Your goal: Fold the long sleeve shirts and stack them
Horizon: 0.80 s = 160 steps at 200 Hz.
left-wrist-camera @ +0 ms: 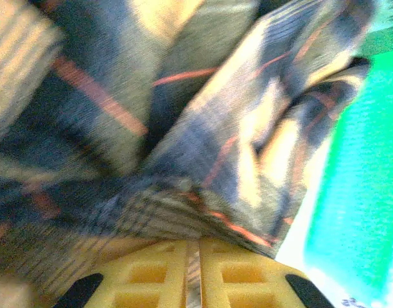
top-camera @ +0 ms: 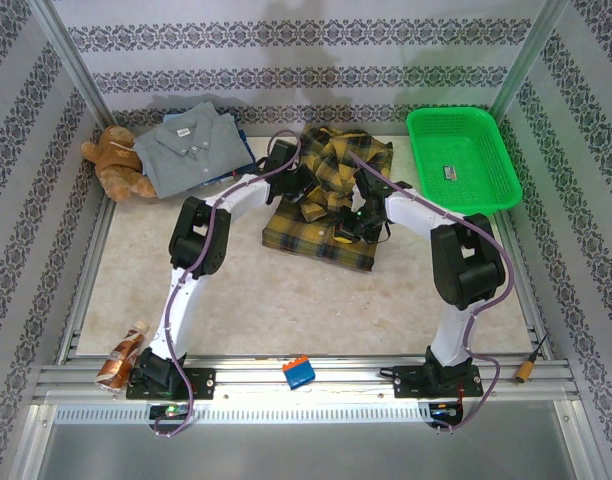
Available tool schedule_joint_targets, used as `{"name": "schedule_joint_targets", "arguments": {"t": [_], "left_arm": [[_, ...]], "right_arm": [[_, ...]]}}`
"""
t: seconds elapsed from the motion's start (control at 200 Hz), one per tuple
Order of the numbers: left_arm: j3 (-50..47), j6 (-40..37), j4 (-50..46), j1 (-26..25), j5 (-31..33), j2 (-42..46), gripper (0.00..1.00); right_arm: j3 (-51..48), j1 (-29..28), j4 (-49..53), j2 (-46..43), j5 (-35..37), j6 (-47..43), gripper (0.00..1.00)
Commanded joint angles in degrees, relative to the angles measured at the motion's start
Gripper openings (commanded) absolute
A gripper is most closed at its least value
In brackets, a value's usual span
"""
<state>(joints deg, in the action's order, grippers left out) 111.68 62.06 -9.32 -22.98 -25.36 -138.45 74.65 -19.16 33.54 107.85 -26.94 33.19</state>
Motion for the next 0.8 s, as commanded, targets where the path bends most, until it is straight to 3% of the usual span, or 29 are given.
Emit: {"name": "schedule_joint_targets", "arguments": {"t": [0.0,0.145,0.235,0.34,0.41,0.535,0.794], "left_arm": [[0.0,5.5,14.6,1.0,0.1,2.9,0.23],[-5.3,4.8,17.7,2.6,-0.2,10.3,0.37],[-10.5,1.3,10.4,2.8,0.5,16.1,0.49],[-18.5,-2.8,1.6,2.8,3.5,22.0,0.5],[-23.6,-3.3,-0.2,2.7,4.5,24.3,0.48],[-27.7,-3.8,-3.8,2.3,4.8,24.9,0.35],[-23.8,-3.1,-8.9,-1.5,2.8,18.5,0.21]], "right_arm": [[1.2,-0.2,-0.2,0.0,2.0,0.9,0.05],[1.5,0.0,-0.3,0.6,2.3,0.8,0.05],[2.3,0.2,-0.7,1.2,2.2,1.0,0.06],[4.1,0.2,-0.5,2.2,2.6,0.9,0.07],[5.3,0.4,-0.1,3.0,3.0,1.0,0.08],[7.0,0.4,0.0,4.2,2.2,0.9,0.08],[6.3,0.4,-0.3,4.5,2.4,1.3,0.07]]}}
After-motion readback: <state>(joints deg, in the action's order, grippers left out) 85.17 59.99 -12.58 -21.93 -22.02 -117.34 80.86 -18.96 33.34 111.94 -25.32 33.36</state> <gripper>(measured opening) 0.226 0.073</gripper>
